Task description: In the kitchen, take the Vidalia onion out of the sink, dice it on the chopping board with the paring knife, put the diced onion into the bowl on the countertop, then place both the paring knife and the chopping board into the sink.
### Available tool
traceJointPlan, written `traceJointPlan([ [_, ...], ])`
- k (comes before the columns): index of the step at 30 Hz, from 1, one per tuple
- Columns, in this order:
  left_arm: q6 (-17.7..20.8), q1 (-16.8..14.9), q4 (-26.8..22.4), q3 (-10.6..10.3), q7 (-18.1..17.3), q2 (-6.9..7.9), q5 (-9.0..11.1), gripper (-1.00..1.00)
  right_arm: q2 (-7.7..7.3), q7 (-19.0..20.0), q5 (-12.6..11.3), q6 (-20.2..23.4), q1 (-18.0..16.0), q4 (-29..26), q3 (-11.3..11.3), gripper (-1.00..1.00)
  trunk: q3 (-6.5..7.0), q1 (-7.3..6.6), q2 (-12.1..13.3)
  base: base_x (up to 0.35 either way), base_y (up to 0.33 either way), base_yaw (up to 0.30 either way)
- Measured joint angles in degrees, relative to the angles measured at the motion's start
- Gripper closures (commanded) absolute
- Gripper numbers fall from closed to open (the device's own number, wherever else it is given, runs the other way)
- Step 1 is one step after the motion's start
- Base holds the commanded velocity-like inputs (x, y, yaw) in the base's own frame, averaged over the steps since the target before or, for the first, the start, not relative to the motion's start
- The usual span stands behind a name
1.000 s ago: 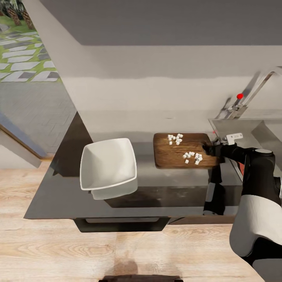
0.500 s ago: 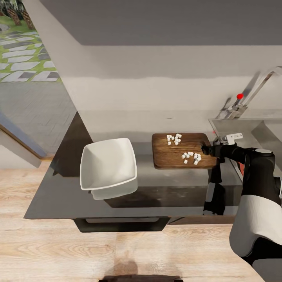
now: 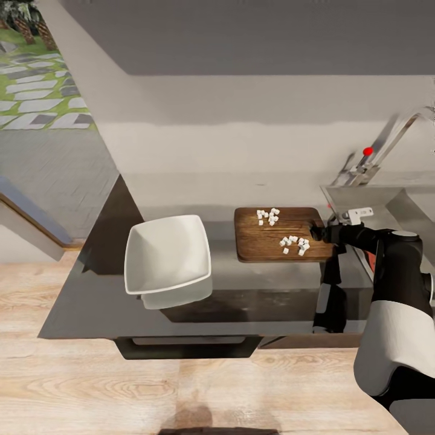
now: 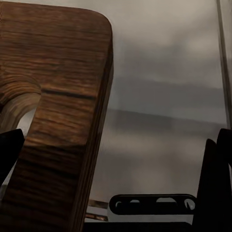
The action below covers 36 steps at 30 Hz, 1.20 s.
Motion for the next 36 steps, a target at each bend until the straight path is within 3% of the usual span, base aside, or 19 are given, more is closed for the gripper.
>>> traceJointPlan([
  [32, 0.0, 0.0, 0.0, 0.0, 0.0, 0.01, 0.0, -1.00, 0.05, 0.0, 0.2, 0.3, 0.0, 0.1, 0.1, -1.00, 0.15, 0.00, 0.0, 0.000, 0.000, 0.000],
  [33, 0.0, 0.0, 0.0, 0.0, 0.0, 0.00, 0.0, -1.00, 0.05, 0.0, 0.2, 0.3, 0.0, 0.1, 0.1, 1.00, 0.15, 0.00, 0.0, 0.000, 0.000, 0.000],
  [36, 0.0, 0.0, 0.0, 0.0, 0.0, -0.03, 0.0, -1.00, 0.05, -0.1, 0.3, 0.2, 0.0, 0.1, 0.1, 1.00, 0.15, 0.00, 0.0, 0.000, 0.000, 0.000],
])
